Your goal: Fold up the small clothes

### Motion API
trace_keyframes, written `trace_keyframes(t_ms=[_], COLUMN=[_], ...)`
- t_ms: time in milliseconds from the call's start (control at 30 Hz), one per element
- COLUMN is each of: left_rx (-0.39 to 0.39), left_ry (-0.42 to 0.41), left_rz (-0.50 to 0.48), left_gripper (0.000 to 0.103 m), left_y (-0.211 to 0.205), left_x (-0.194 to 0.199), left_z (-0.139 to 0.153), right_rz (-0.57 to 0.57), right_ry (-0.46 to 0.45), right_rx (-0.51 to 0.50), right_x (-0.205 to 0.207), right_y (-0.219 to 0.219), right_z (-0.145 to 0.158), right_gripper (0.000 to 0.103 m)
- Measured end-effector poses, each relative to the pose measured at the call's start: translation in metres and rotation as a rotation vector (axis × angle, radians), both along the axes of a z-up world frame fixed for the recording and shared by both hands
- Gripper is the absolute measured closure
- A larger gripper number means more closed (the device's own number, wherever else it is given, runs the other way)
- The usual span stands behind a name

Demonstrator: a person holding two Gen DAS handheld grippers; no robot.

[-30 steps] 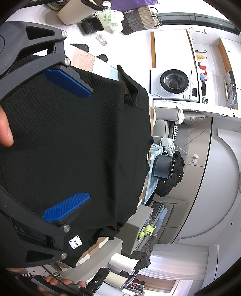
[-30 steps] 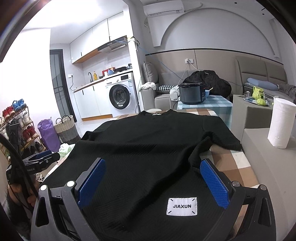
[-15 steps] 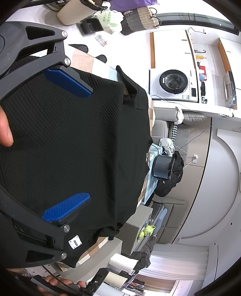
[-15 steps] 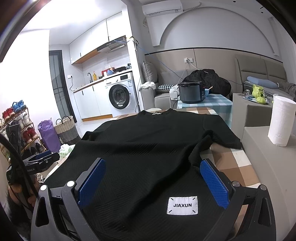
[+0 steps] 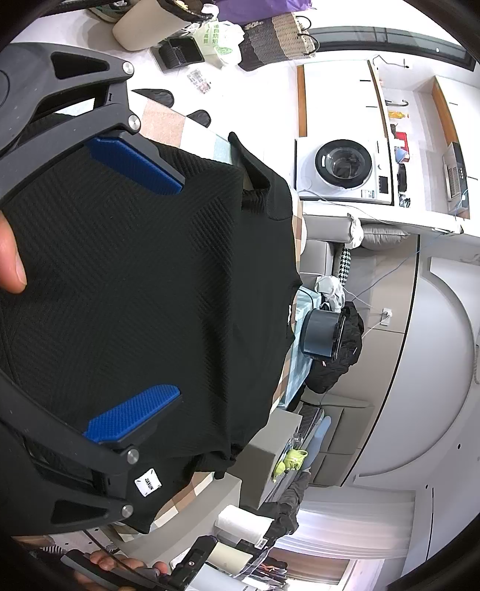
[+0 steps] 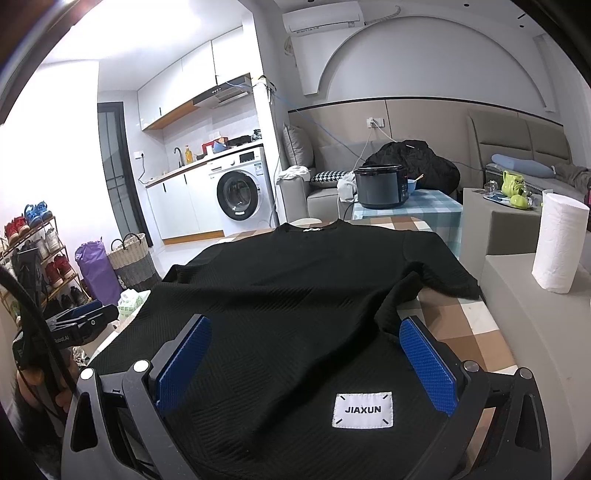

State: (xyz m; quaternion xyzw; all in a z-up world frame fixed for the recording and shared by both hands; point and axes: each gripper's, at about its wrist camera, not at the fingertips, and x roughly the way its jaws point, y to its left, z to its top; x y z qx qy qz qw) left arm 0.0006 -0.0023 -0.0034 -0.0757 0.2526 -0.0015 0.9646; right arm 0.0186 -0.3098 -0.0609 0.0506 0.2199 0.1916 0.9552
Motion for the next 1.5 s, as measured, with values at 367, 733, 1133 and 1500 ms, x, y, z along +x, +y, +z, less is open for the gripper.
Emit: trace_keyframes(t_ms=[367,733,1133,1500], left_rx=[0.000,-0.024,-0.034,-0.045], left_ry=[-0.001,-0.003,0.036,0.014], left_rz=[0.000,0.011,0.046,0.008], left_gripper=[0.000,0.000,0.000,0.005], left_y=[0.000,0.014,0.031,0.041], left_x=[0.000,0.007,0.034,0.082], left_z=[0.000,0.002,-0.005,0.011], right_rz=[0.002,-0.027,-0.082,-0.108], right_ry=[0.001,0.049,0.163,0.280], right_rx=[0.004,0.050,0.111,0.243], right_x=[0.000,0.006,0.034,0.086], right_y=[-0.001,-0.003,-0.008,-0.026], right_z=[0.000,0.003,0.004,0.007], right_gripper=[0.000,0.000,0.000,0.011])
